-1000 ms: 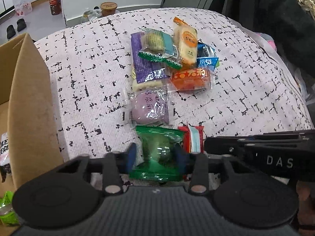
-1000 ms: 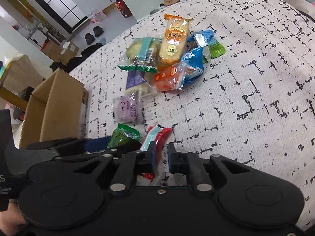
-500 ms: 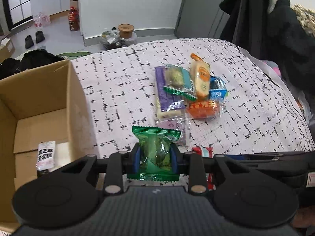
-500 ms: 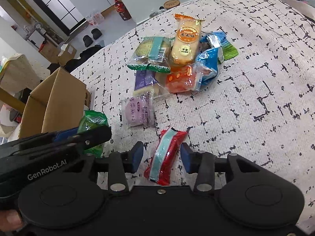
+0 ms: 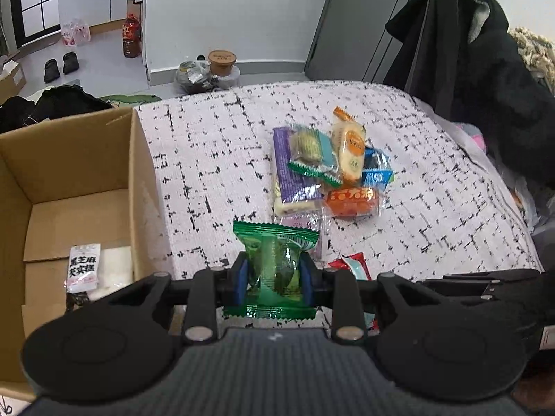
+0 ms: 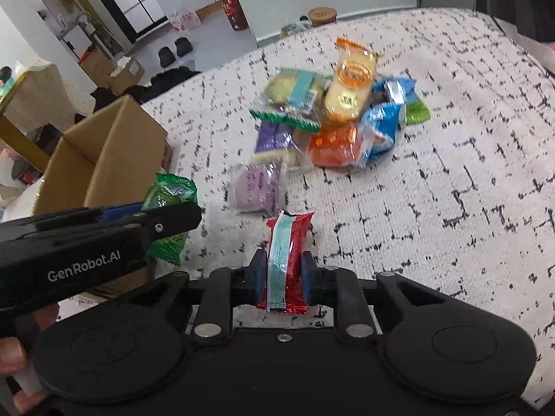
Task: Organize snacks
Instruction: 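Carry both snacks into the cardboard box and open both tools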
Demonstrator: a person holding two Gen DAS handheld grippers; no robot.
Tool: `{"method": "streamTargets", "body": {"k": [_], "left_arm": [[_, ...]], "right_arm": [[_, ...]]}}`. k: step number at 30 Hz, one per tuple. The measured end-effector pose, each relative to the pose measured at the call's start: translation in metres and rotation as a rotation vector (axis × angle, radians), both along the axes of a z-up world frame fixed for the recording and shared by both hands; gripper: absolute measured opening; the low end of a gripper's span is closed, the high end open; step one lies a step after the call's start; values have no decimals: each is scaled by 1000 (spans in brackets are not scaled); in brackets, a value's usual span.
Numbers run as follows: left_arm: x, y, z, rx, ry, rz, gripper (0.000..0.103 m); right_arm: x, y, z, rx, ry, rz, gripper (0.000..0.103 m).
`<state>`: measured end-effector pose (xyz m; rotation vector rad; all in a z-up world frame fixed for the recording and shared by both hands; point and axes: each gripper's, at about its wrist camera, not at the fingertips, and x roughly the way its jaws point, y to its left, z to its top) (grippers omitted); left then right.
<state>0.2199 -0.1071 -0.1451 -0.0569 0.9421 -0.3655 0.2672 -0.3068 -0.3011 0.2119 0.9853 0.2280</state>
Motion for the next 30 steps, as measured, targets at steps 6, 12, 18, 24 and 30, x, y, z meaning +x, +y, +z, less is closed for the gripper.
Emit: {"method": "streamTargets", "body": {"k": [6,12,18,24,30], "left_arm": [[-5,6,15,-16,-44,7,29],[-9,19,29,-25,-78,34,29],[-16,37,46,-39,-125,71,29],[-20,56,58,-51,-159,126,29],[-26,78,65,-60,-174,179,29]], "right_arm": [[-3,5,18,3,-53,-2,20],[-6,12,35,3,-95,-1,20],[-8,21,52,7,-146,-1,20],[-8,33,66,18,-186,15,20],[-7,46,72,27,-211,40,20]]}}
